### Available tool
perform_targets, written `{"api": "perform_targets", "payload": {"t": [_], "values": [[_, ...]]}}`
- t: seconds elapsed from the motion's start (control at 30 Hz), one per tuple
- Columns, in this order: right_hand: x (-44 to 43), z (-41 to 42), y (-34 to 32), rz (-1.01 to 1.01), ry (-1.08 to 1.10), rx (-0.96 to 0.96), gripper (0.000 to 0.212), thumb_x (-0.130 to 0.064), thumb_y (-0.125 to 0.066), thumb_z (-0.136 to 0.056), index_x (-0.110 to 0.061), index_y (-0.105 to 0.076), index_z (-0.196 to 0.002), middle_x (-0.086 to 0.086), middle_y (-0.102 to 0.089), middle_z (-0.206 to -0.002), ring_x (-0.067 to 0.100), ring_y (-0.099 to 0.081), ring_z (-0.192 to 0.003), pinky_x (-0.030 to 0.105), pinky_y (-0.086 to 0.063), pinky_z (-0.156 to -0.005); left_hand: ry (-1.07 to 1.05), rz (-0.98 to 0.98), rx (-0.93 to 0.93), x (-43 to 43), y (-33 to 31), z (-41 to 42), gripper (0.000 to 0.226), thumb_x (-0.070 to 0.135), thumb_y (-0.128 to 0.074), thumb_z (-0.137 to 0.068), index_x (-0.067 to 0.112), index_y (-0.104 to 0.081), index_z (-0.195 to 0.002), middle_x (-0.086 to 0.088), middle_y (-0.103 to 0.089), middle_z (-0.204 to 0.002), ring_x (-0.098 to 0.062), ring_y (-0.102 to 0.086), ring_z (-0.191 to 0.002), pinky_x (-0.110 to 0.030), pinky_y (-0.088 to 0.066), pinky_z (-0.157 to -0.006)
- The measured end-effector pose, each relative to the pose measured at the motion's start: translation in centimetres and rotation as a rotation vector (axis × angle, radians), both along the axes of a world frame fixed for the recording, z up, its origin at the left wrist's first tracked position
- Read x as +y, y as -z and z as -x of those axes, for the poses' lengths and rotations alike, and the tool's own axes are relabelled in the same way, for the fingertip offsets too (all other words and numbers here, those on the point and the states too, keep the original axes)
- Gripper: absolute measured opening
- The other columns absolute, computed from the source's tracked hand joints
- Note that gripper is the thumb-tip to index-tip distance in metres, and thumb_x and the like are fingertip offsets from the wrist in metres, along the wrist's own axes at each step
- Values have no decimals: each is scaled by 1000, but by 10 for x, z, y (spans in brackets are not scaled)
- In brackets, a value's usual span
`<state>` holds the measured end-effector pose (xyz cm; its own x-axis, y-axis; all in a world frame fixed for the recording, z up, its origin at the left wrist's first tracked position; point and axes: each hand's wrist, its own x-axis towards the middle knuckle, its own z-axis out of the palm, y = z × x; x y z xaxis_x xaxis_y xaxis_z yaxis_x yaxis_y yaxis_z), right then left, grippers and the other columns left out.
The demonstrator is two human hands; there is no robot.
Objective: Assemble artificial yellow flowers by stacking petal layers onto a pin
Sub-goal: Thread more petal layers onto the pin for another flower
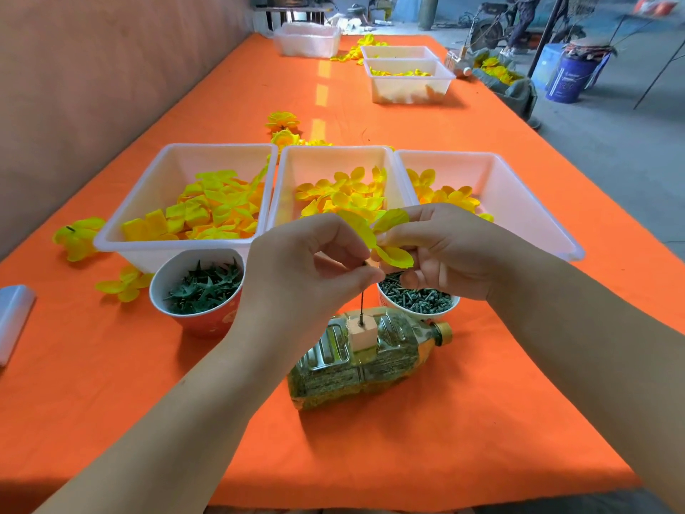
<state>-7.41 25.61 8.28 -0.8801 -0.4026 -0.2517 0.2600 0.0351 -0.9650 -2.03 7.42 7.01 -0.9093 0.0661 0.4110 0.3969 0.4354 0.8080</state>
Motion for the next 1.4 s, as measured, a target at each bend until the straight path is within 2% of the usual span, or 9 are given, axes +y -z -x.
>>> {"api": "perform_targets", "payload": {"t": [0.17, 0.37, 0.63, 0.83, 0.9, 1.0, 1.17, 1.33, 1.4], "values": [[1, -1, 1, 4, 16, -8, 15, -3, -62, -91, -15, -69, -83, 6, -69, -71, 15, -67, -61, 20, -45, -45, -17, 21, -92, 3, 30, -4, 30, 10, -91, -66, 27, -68, -76, 17, -69, -70, -2, -69, -68, -19, -51, -60], [5, -2, 6, -15, 8, 1, 11, -2, -62, -91, -11, -68, -90, 7, -69, -70, 16, -65, -65, 20, -40, -47, -24, -26, -119, 0, 50, -1, 33, 15, -91, -66, 31, -65, -79, 16, -71, -72, -7, -69, -71, -42, -57, -66], [2, -11, -2, -191, 12, 104, 18, 0, -73, -83, -16, -74, -92, 15, -63, -84, 21, -57, -70, 26, -48, -59, 11, -109, -165, 0, 57, 0, 28, 9, -89, -69, 23, -65, -75, 4, -72, -70, -11, -72, -68, -45, -58, -66], [-8, -19, -1, -373, 94, 454, 20, 5, -74, -80, -15, -77, -82, 4, -77, -82, 11, -67, -72, 24, -53, -64, 65, -252, -154, 2, 66, -4, 17, 5, -84, -75, 14, -69, -74, -2, -71, -70, -16, -71, -66, -25, -56, -63], [-11, -20, 4, -530, 157, 632, 16, 3, -73, -78, -10, -78, -86, 2, -77, -83, 9, -70, -76, 27, -55, -74, 68, -296, -158, 3, 67, -5, 18, 2, -83, -76, 14, -70, -73, -2, -71, -69, -20, -71, -66, -27, -57, -63], [-15, -23, 12, -738, 259, 903, 12, -4, -73, -77, -13, -75, -85, -4, -73, -79, 11, -66, -76, 30, -52, -74, 67, -322, -168, 3, 69, -5, 15, 5, -82, -78, 15, -72, -74, -2, -72, -70, -23, -72, -69, -32, -59, -66], [-18, -29, 13, -598, 260, 1053, 6, -8, -76, -81, -9, -74, -86, -2, -67, -76, 11, -57, -69, 13, -34, -60, 72, -368, -186, 3, 73, -5, 10, 3, -77, -83, 12, -75, -80, -1, -75, -75, -16, -74, -70, -23, -57, -68], [-15, -38, 16, -604, 119, 1263, 10, 1, -75, -78, -5, -74, -86, 1, -67, -76, 12, -55, -68, 16, -39, -64, 95, -383, -172, 1, 76, -5, 3, 8, -76, -85, 7, -75, -82, -5, -74, -73, -15, -73, -70, -23, -55, -68], [-10, -41, 19, -571, 105, 1313, 9, 2, -73, -79, -2, -74, -87, 4, -69, -79, 15, -59, -72, 25, -47, -66, 102, -373, -173, 0, 75, -4, 8, 14, -77, -84, 6, -75, -82, -7, -74, -75, -18, -73, -72, -30, -57, -70]]}}
